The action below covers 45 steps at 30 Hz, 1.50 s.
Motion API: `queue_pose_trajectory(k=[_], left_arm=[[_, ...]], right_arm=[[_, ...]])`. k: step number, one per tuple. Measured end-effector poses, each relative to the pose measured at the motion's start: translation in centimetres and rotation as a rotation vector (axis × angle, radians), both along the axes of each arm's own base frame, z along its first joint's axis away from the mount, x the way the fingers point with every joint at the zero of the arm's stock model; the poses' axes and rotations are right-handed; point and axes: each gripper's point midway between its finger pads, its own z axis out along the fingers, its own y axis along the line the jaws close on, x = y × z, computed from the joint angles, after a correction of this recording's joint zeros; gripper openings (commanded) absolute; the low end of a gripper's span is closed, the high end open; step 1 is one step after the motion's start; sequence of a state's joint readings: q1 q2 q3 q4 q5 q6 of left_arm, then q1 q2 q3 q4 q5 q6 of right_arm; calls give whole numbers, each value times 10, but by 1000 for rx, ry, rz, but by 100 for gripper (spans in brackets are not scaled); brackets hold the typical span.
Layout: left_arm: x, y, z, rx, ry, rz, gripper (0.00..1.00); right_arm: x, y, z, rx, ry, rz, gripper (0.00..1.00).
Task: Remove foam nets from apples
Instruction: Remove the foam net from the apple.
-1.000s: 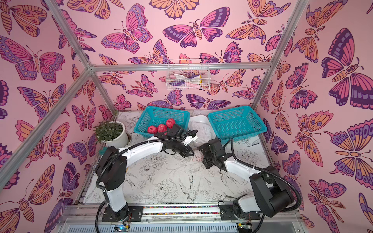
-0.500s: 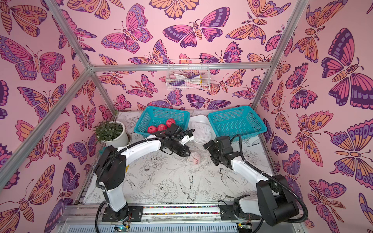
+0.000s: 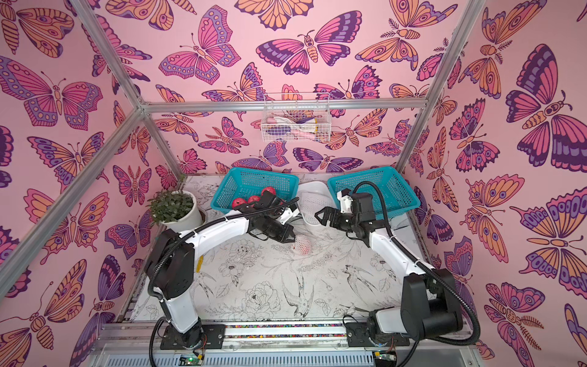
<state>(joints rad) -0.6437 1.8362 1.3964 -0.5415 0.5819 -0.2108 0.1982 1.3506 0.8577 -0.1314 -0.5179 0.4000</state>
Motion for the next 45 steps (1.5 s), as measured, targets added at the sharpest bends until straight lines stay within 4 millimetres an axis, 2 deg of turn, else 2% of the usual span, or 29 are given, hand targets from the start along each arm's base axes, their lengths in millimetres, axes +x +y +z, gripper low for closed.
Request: queue_pose_trajectory(k=[6,11,16,20,26,38,45], left_arm=[[3,1,5,-9,16,16,0],[5,-2,15,-28,12,12,0],[7,-4,15,-28,29,12,0],[6,-1,10,-20,69,24,0],[3,1,10,-23,101,28,0],[-1,0,8,-29,131,23,0],[2,4,7,-32,146,35,0]], right_arm=[[-28,16,-8,-94,-103,243,96],[-47,39,-13,-177,-209,413,96],[-77,68,-30,-281,-338,597,99],[-89,72,-47,-323,-419,643,100],[-83,79,-47,-386,-514,672,99],[-50,96,-51,-465,-551,718,100],[-45,101,-59,-492,-530,776,93]])
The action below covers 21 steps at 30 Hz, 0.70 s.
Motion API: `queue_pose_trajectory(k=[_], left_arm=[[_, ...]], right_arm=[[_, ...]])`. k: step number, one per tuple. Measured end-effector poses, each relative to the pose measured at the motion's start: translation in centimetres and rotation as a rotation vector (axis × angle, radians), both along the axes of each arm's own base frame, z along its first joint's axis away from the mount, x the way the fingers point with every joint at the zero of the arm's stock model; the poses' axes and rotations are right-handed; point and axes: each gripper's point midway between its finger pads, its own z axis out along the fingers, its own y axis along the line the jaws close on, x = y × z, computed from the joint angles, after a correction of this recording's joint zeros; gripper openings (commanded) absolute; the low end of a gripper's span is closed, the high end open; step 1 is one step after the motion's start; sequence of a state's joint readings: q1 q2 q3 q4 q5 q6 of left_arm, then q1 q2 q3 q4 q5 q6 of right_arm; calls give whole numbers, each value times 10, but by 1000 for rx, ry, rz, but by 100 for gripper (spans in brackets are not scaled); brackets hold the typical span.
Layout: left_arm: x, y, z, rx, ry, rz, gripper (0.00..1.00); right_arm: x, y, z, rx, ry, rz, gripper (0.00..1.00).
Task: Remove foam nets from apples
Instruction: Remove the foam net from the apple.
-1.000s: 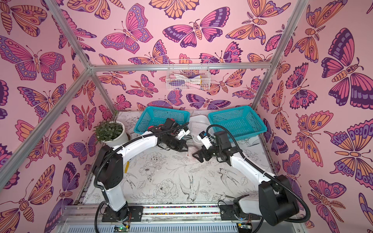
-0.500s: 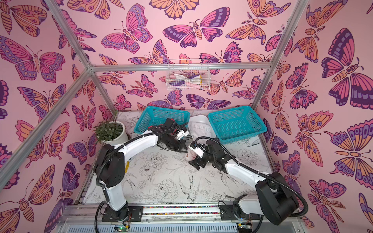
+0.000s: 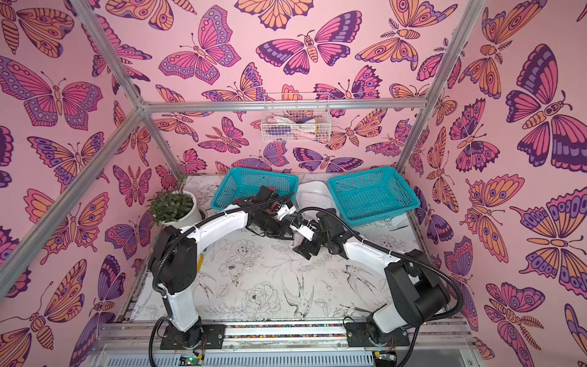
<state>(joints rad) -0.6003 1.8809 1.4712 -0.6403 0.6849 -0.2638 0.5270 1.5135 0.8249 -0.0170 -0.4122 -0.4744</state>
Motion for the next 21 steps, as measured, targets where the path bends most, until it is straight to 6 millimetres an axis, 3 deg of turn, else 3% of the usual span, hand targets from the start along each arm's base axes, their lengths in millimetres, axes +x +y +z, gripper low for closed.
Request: queue_pose_trajectory(k=[17,21], left_arm=[[-3,2,4,-26,38,-6,0],[-3,2,4,-30,42,-6,0]], right_arm=[[-10,12,-1,38,-8,73,44],[-15,17,-1,54,-24,85,38]])
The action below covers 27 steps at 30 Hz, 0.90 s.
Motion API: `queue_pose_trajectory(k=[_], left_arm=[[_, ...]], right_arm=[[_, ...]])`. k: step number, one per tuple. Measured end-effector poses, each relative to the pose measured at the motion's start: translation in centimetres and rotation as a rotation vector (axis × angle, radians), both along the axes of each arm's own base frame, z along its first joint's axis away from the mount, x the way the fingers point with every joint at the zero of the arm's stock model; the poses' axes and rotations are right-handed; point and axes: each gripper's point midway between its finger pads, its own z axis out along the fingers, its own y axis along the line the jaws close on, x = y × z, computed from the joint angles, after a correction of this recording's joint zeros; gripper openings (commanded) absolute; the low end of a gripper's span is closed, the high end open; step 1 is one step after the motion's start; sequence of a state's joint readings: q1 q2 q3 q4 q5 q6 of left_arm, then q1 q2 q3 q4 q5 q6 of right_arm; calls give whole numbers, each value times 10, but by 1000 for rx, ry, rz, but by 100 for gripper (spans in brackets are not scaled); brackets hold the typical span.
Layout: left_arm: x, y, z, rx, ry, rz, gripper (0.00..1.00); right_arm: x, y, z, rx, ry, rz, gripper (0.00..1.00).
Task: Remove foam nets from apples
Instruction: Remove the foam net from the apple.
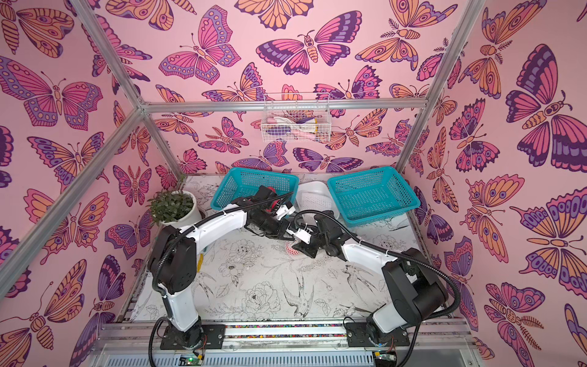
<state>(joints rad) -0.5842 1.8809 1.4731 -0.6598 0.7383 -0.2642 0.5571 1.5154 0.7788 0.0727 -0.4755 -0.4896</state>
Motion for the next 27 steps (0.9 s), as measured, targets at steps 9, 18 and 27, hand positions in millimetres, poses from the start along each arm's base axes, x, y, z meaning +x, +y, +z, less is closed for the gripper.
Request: queue_pose_trajectory(k=[9,18,27], left_arm=[[7,9,-4,10,8,33,46],[14,22,-4,54,-45,72,73],[22,44,5,74,-113,127,79]], right_arm=[[-5,0,-1,32,-1,-18,28],[-6,0,-2,51,13,-36,16],[-2,3,4,79,9,-53,11]])
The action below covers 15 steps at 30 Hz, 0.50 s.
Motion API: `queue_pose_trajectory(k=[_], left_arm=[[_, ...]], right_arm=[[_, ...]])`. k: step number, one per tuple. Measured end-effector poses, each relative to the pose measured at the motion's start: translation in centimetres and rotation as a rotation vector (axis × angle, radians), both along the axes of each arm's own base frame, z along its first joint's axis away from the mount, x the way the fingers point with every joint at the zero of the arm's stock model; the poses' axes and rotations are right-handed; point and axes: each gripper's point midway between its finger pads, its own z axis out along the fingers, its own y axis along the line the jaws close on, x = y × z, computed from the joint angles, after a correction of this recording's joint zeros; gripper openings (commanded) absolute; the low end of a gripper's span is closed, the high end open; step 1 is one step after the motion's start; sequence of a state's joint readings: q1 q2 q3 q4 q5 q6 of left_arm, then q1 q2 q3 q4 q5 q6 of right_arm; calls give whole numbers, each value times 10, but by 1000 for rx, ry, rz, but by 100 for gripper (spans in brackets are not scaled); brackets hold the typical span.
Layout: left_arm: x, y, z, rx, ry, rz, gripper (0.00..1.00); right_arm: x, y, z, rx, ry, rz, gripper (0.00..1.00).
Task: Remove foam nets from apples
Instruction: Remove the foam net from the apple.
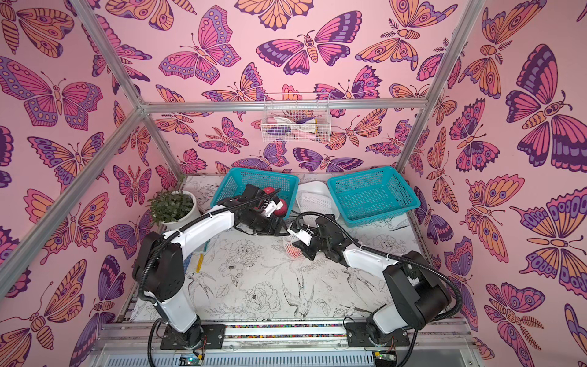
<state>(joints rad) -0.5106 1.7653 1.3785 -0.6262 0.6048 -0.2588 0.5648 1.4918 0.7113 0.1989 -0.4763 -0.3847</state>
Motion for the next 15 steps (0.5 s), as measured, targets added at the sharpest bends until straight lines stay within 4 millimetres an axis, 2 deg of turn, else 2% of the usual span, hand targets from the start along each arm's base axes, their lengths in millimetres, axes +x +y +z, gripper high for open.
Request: queue_pose_trajectory(k=[6,11,15], left_arm=[[-2,12,0,31,-78,-9,80],[-17,24,6,33,-206,-69,79],[-29,24,4,27,-318,-141,79]], right_arm=[[0,0,1,7,9,-9,12],[0,0,1,8,12,-10,12],[0,0,1,8,12,-10,12]])
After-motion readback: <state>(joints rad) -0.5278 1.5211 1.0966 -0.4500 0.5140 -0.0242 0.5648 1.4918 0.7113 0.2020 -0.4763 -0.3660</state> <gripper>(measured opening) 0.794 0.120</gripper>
